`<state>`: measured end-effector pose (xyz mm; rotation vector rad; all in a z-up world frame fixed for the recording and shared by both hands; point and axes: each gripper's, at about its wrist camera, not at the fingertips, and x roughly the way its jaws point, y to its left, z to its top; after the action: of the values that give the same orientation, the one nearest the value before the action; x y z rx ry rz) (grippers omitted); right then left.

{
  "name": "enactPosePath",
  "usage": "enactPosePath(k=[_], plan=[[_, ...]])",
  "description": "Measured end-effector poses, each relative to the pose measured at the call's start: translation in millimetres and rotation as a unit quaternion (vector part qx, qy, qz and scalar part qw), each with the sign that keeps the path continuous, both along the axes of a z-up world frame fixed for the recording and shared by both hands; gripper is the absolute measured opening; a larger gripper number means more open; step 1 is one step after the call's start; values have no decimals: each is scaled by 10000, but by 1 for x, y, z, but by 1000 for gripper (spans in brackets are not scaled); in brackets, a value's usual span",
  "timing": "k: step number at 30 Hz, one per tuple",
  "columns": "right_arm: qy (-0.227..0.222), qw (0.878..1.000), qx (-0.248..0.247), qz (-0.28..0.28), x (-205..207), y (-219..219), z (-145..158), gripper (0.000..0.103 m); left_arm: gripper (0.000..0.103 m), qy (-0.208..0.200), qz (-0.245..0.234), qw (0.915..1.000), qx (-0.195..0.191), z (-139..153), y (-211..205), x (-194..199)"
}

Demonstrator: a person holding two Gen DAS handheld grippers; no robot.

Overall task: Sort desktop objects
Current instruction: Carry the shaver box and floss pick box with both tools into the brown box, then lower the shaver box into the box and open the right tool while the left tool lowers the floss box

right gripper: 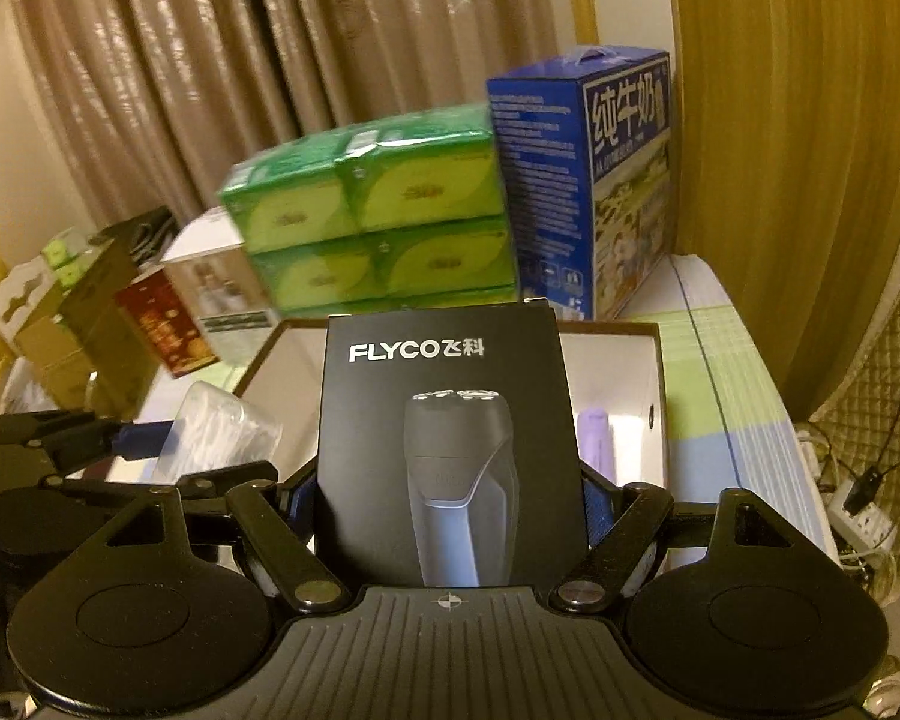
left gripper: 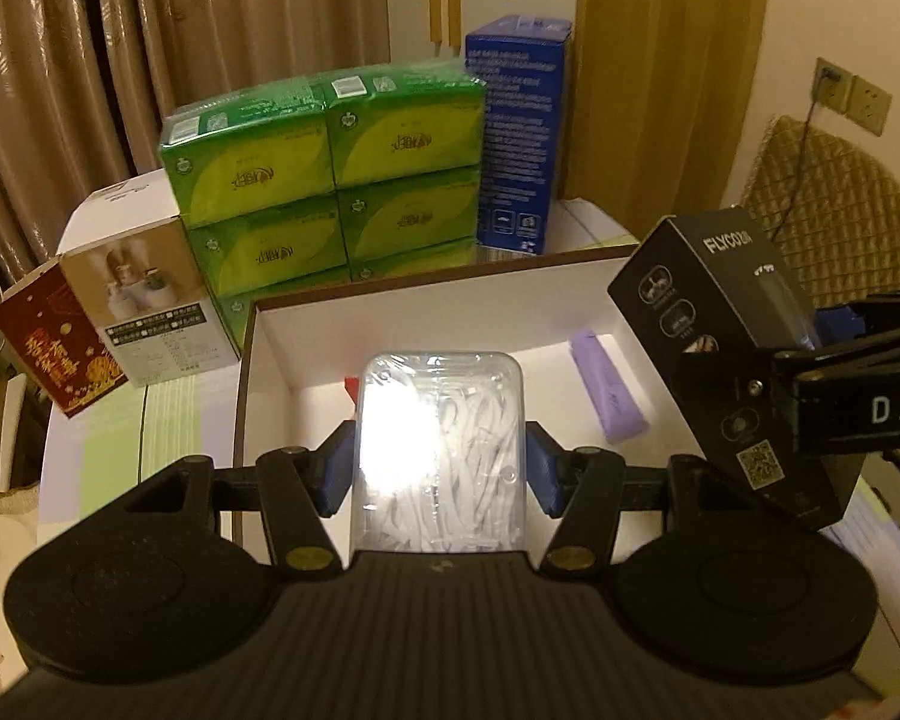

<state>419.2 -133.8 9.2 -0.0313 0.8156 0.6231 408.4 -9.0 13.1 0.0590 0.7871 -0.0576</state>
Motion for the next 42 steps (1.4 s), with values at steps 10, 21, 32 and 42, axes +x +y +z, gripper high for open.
enactPosePath(k=[10,21,32,42], plan=[[457,9966,-438,-530,59,22,-46,76,53,376,143,9992,-70,-30,13,67],[735,9921,-790,-638,97,47,-82,76,53,799,286,9957,-372,-70,26,120],[886,9895,-895,-709,119,52,-105,76,52,914,237,9949,-357,-94,29,153],[960,9899,-801,-662,124,51,-121,77,53,877,185,9957,-250,-93,30,161]])
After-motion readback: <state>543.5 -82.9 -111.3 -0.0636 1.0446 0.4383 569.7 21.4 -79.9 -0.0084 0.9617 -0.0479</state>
